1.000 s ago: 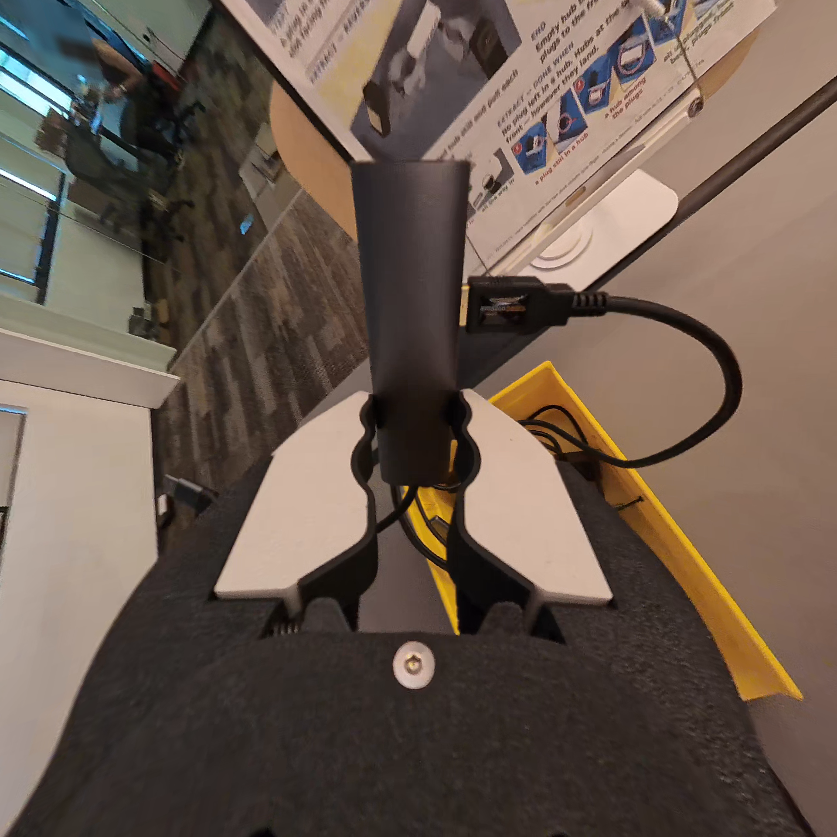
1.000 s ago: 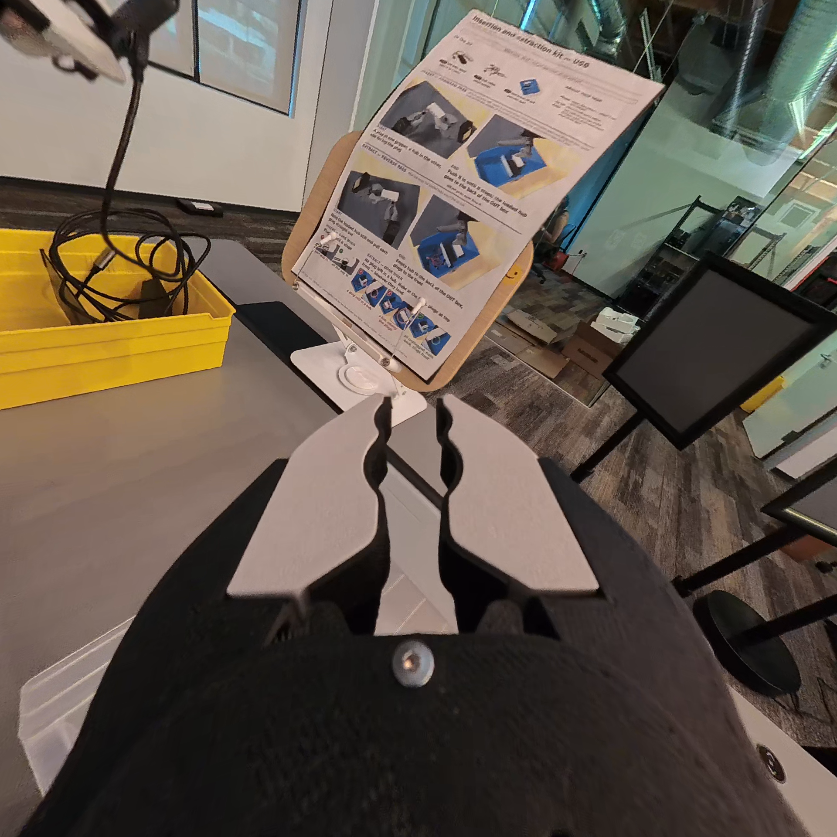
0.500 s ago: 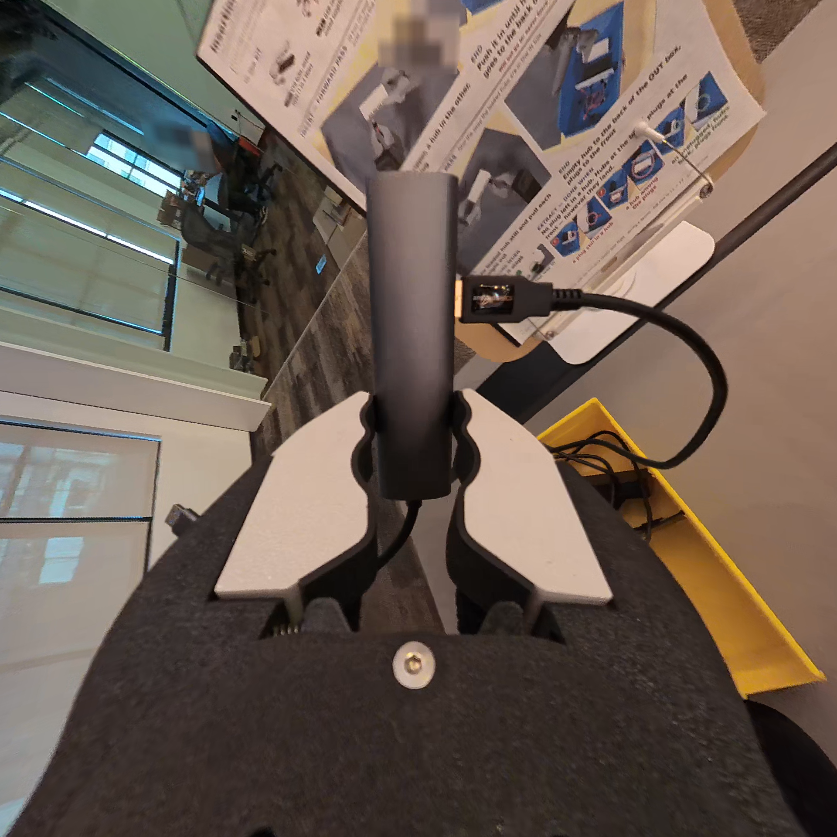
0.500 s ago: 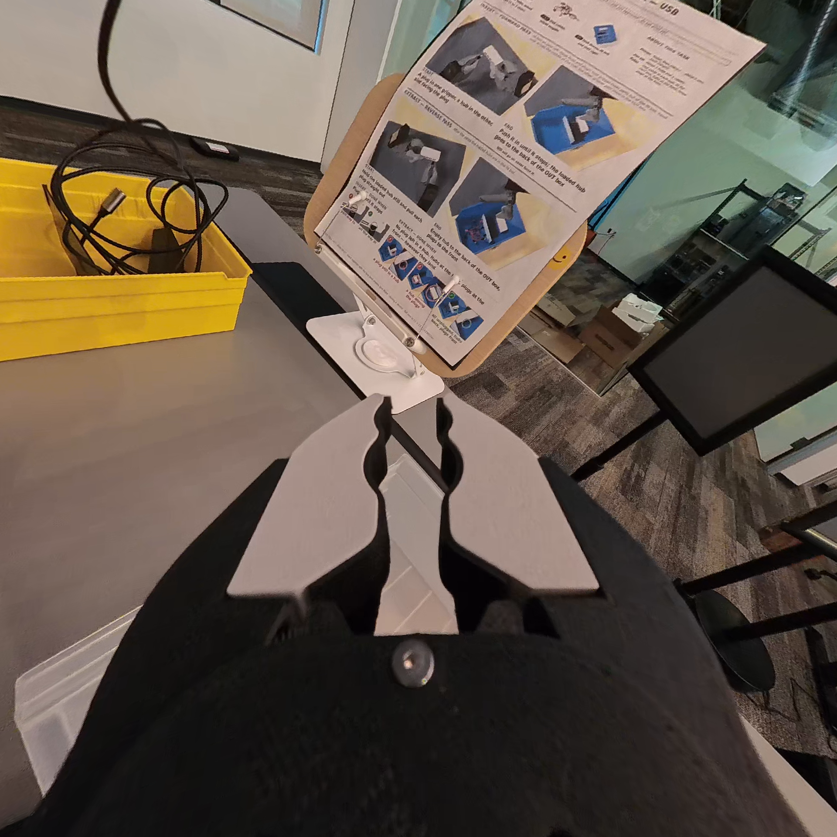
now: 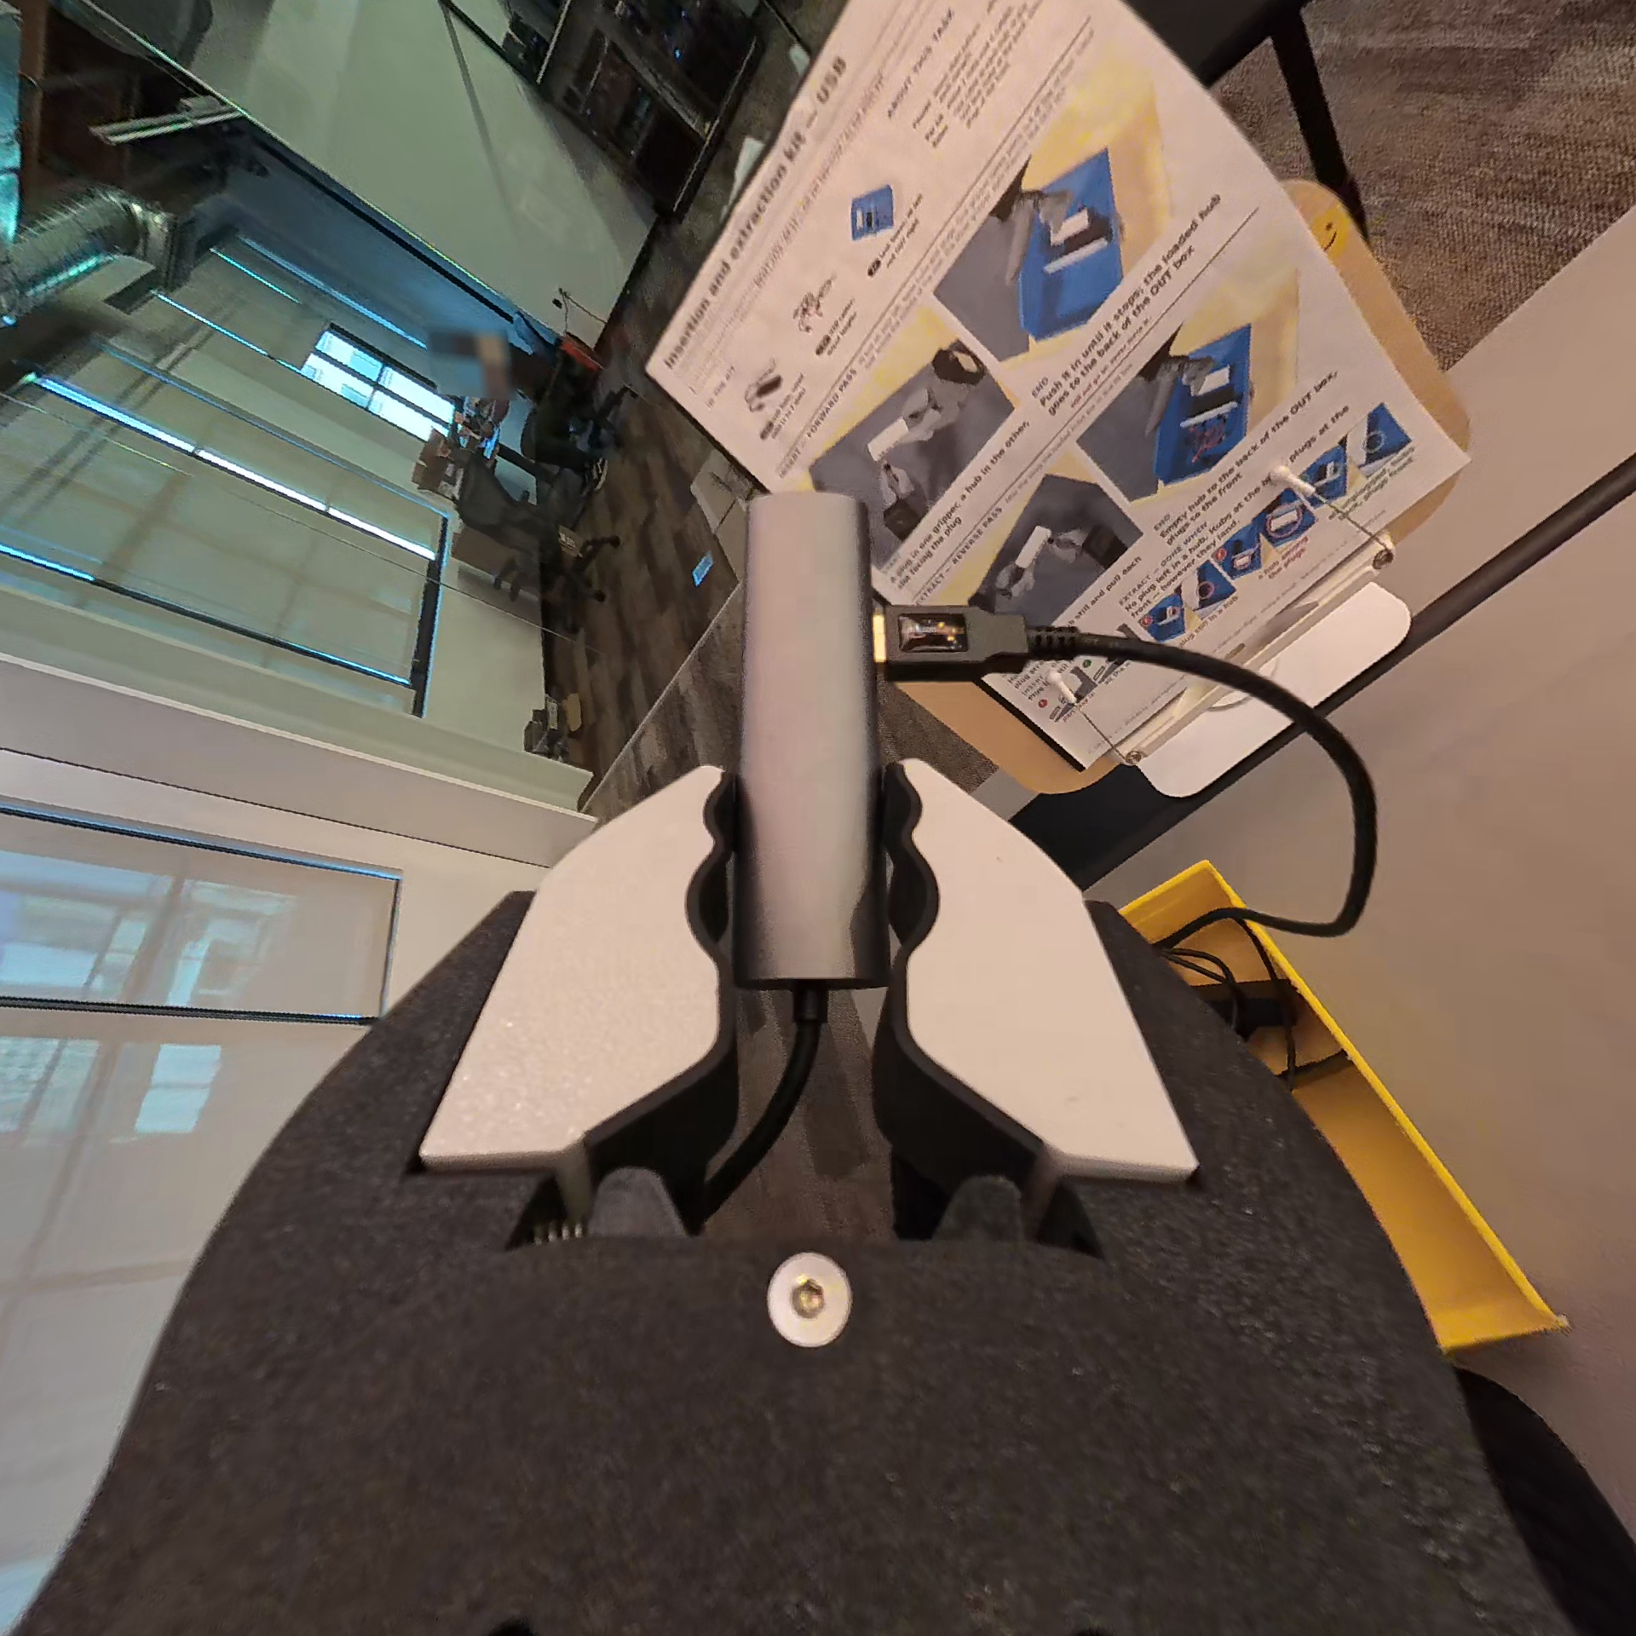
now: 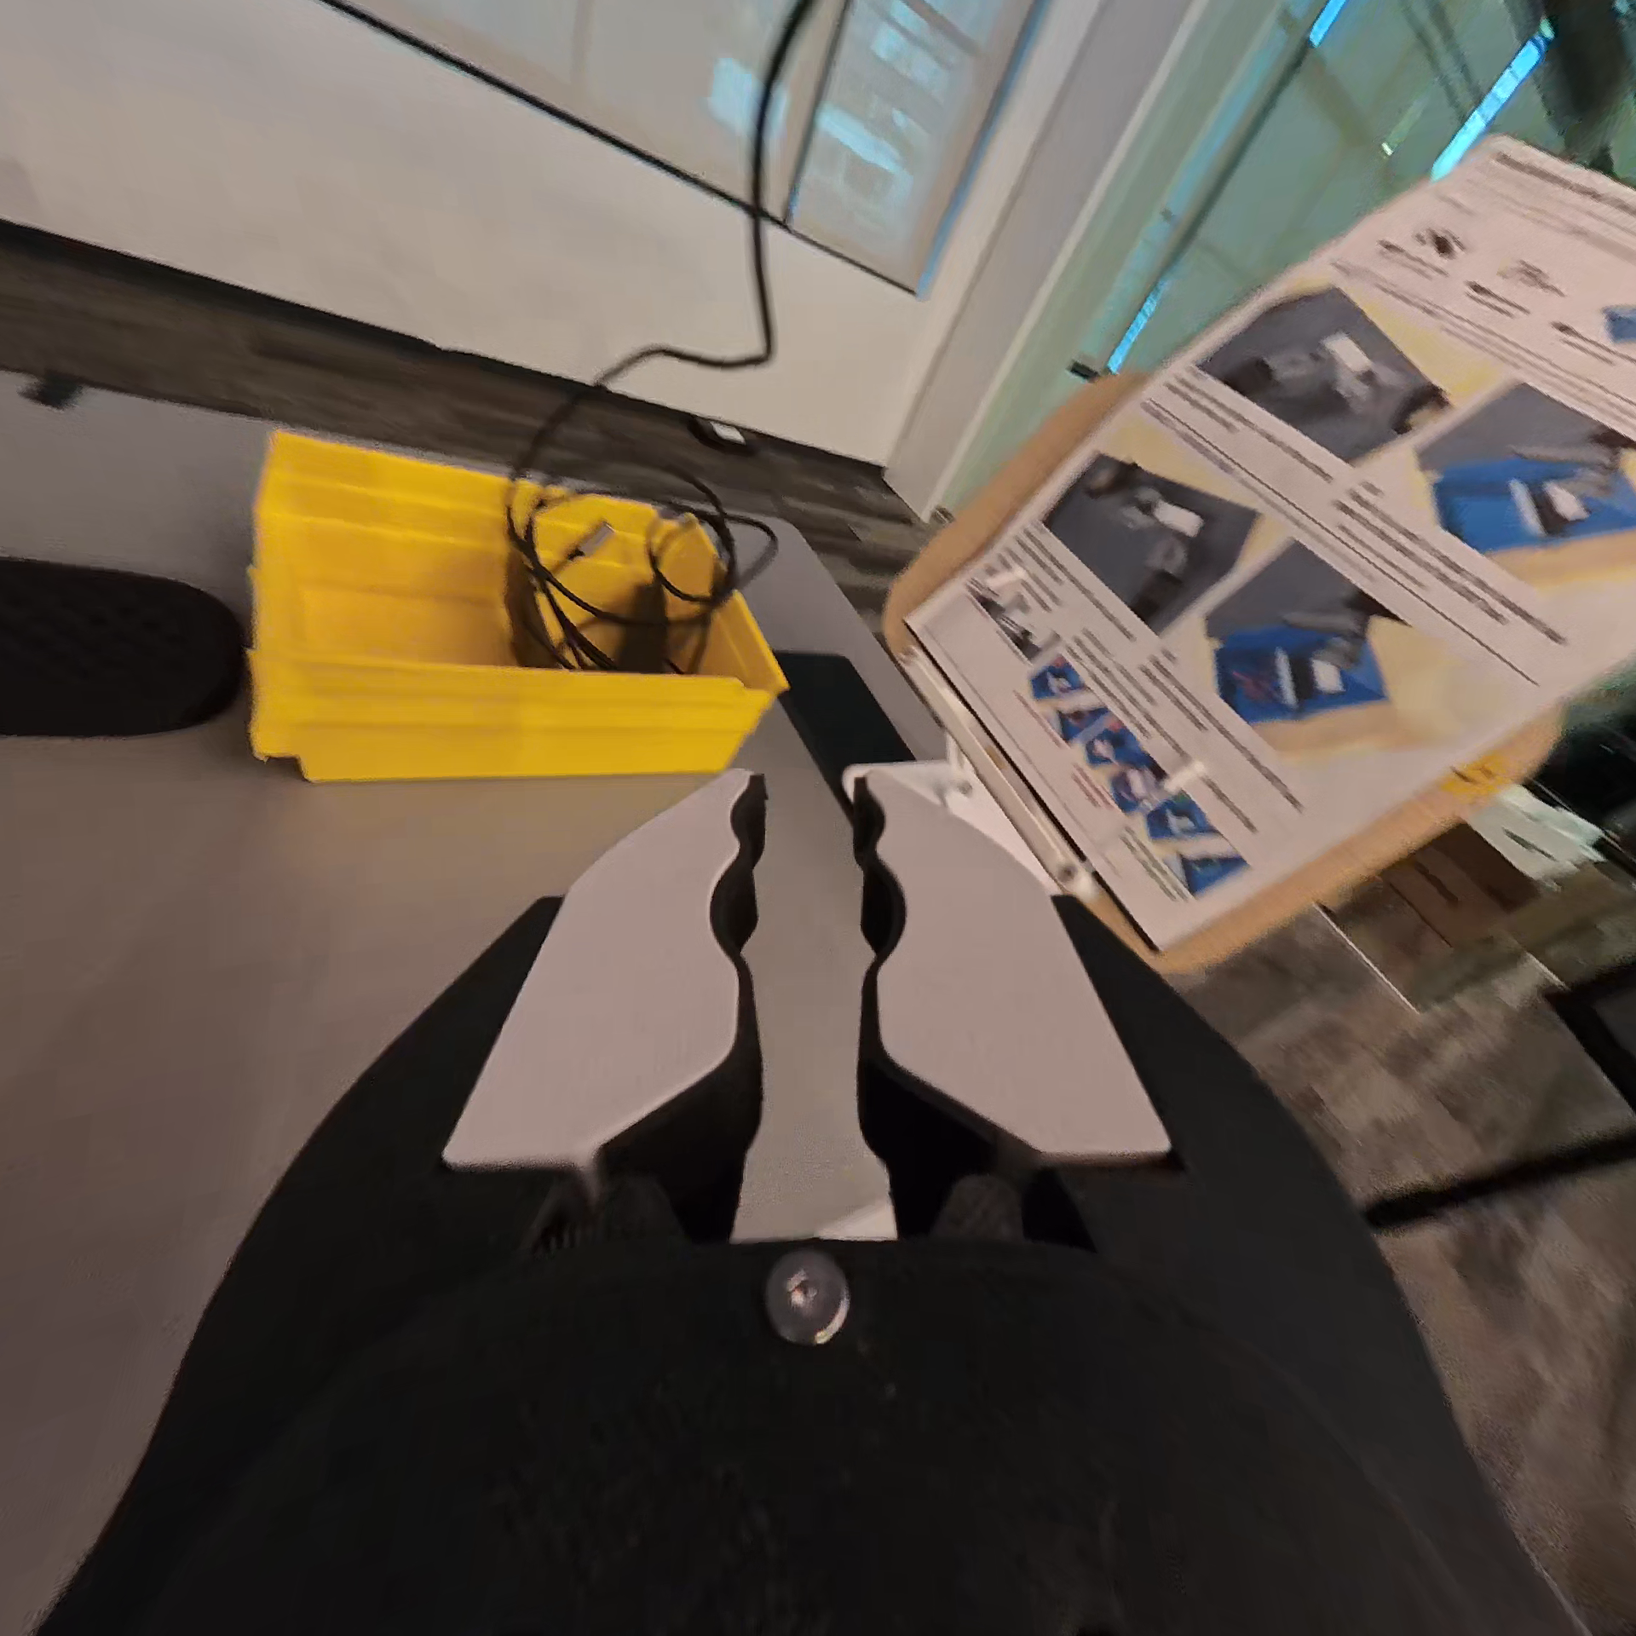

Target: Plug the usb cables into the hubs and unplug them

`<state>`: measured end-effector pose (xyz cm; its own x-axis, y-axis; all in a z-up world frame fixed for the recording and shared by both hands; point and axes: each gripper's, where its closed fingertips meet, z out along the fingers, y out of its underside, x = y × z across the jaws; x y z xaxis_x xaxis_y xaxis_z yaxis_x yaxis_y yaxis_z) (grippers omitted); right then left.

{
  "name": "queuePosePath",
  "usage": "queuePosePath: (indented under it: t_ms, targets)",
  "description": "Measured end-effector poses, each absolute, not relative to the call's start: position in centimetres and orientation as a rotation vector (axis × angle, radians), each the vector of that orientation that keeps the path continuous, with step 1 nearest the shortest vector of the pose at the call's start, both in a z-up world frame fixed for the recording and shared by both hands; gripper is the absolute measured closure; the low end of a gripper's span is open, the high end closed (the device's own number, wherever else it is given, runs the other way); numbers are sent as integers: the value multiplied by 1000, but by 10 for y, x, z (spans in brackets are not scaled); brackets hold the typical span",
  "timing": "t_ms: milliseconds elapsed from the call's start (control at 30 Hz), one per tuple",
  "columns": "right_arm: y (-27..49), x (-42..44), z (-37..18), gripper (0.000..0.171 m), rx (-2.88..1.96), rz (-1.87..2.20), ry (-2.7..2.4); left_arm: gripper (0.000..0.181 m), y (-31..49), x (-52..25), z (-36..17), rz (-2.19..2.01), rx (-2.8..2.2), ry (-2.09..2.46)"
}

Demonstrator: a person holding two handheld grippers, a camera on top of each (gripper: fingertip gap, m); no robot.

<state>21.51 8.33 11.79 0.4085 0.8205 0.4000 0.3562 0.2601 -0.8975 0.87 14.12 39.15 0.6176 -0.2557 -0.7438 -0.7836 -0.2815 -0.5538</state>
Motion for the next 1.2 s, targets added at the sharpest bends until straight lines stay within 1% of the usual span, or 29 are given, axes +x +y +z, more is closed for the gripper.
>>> queuePosePath:
  t_ms: [133,267,333,367,433,500,600,700,800,867,933,967,1000,1100,1200]
  targets:
    - [59,175,127,149,-1234,628,-1172,150,127,27,415,667,-1797,857]
    - [40,131,133,145,-1144,893,-1041,150,114,38,422,691,-1794,895]
    - [40,107,124,141,-1129,983,-947,150,108,41,423,698,-1784,909]
    - [44,94,116,139,-1139,975,-926,150,104,41,422,701,-1786,919]
    - [54,71,111,131,-1139,911,-906,150,98,41,423,703,-1778,926]
    - [68,56,127,126,-1103,862,-846,150,93,41,423,688,-1774,931]
    - [91,40,161,127,-1048,866,-715,150,87,38,424,677,-1772,936]
    - [120,21,164,127,-1100,801,-695,150,83,32,424,677,-1783,932]
    - [124,-1,162,134,-1085,915,-726,150,78,28,427,681,-1785,927]
    - [122,-15,159,142,-1089,1006,-752,150,76,26,428,686,-1783,927]
    - [128,-23,156,142,-1105,1043,-737,150,74,23,430,680,-1782,922]
    - [127,-27,156,147,-1102,1086,-739,150,73,21,430,679,-1783,918]
    - [125,-31,155,165,-1100,1139,-760,150,73,19,431,681,-1785,913]
    - [132,-34,155,166,-1125,1214,-736,150,71,9,430,696,-1793,907]
    - [135,-35,166,166,-1129,1218,-772,150,69,-5,431,715,-1808,890]
